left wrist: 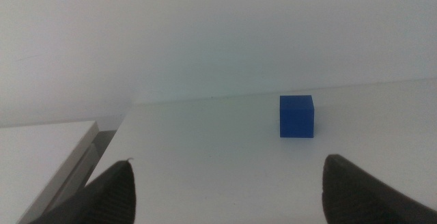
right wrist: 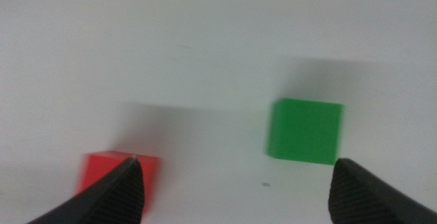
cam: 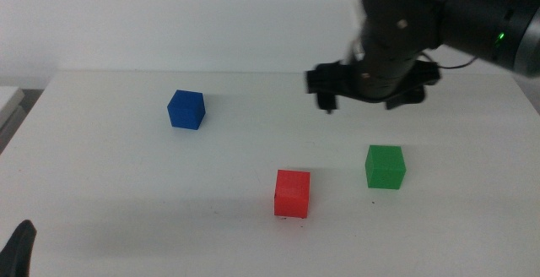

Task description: Stack red cubes first, then green, then blue cubes in a specific spot.

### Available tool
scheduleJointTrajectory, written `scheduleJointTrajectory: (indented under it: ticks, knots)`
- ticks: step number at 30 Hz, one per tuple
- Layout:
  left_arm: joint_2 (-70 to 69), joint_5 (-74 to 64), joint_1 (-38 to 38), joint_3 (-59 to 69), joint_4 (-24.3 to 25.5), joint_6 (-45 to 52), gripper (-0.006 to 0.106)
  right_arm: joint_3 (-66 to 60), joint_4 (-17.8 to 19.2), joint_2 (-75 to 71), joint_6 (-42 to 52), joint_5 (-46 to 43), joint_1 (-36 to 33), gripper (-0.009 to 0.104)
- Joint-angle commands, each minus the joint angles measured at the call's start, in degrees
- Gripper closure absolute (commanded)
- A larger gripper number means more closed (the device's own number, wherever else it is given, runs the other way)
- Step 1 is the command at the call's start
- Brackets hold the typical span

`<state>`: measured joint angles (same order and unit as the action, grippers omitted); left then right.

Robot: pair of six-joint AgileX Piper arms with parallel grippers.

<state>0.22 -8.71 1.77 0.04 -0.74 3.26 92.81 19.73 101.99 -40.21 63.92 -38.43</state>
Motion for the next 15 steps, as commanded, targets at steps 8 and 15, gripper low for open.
scheduleJointTrajectory:
  ticks: [8,15]
  knots:
    - [-0.22,0.75,-0.03,-0.04,-0.08,-0.07,0.007,-8.65,-5.63,2.26,7.67,-8.72,11.08,0.006]
    - [-0.22,0.75,-0.03,-0.04,-0.08,-0.07,0.007,-12.30,-5.94,6.40,6.84,-13.63,13.00,0.006]
